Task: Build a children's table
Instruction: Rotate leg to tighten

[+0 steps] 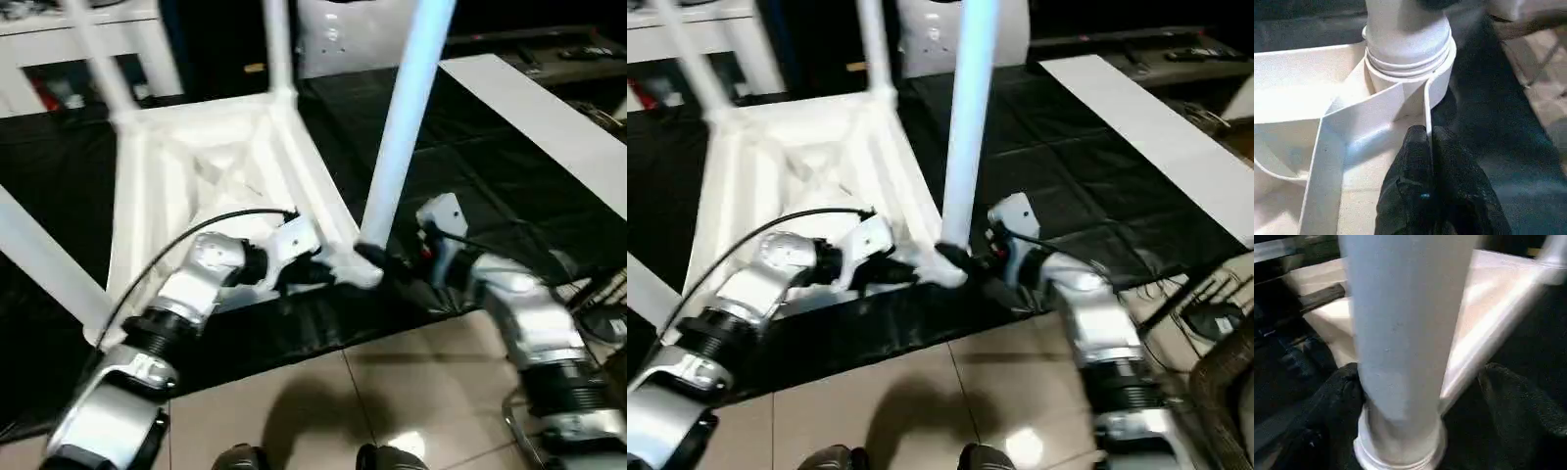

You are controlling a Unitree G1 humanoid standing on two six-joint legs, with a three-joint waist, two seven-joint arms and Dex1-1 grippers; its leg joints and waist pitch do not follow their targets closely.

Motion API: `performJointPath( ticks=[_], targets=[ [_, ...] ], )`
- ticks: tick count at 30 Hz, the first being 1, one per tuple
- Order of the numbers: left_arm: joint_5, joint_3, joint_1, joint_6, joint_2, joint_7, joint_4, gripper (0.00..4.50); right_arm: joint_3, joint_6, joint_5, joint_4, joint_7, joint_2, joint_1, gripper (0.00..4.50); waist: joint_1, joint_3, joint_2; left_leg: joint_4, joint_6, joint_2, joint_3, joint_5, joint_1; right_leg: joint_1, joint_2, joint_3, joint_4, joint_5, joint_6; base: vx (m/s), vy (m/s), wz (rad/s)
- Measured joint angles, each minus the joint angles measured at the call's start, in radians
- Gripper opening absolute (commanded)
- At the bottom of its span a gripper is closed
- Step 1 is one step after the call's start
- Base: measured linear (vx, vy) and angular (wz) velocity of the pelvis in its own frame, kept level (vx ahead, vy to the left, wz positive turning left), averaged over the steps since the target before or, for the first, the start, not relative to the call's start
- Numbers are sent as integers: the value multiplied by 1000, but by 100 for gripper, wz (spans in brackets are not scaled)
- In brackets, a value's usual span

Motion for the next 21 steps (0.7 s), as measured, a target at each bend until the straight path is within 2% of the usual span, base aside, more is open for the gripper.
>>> performJointPath(
  ticks=[4,6,9,12,16,17,21],
  targets=[
    [-7,-18,0,-37,35,-100,0,0,39,-20,21,-1,181,-63,2,387,9,0,0,1,0,0,0,0,1,2,0,1,0,0,0,0,0,0],
    [-12,-28,0,-58,43,-142,0,0,50,-20,40,0,246,-75,2,361,16,0,0,1,0,0,0,0,1,3,0,1,0,0,0,0,0,0],
    [-23,-49,0,-79,47,-197,-3,0,72,-16,54,32,318,-86,-16,352,26,0,0,1,0,0,0,0,1,3,0,1,0,0,0,0,0,0],
    [-24,-65,0,-96,55,-229,-10,0,84,-5,59,63,369,-88,-33,314,28,0,0,1,1,0,0,0,1,5,0,1,0,0,0,0,0,0],
    [-24,-70,0,-102,57,-252,-13,0,103,17,78,71,435,-100,-47,293,24,0,0,1,1,0,0,1,1,5,0,1,0,0,0,0,0,0],
    [-24,-72,0,-106,56,-255,-13,0,110,18,78,71,454,-105,-47,269,24,0,0,1,1,0,0,1,2,5,0,1,0,0,0,0,0,0],
    [-23,-76,0,-120,57,-264,-12,0,121,20,80,78,491,-119,-52,247,25,0,-1,0,1,1,0,1,2,5,0,1,0,-1,1,0,0,0]
  ],
)
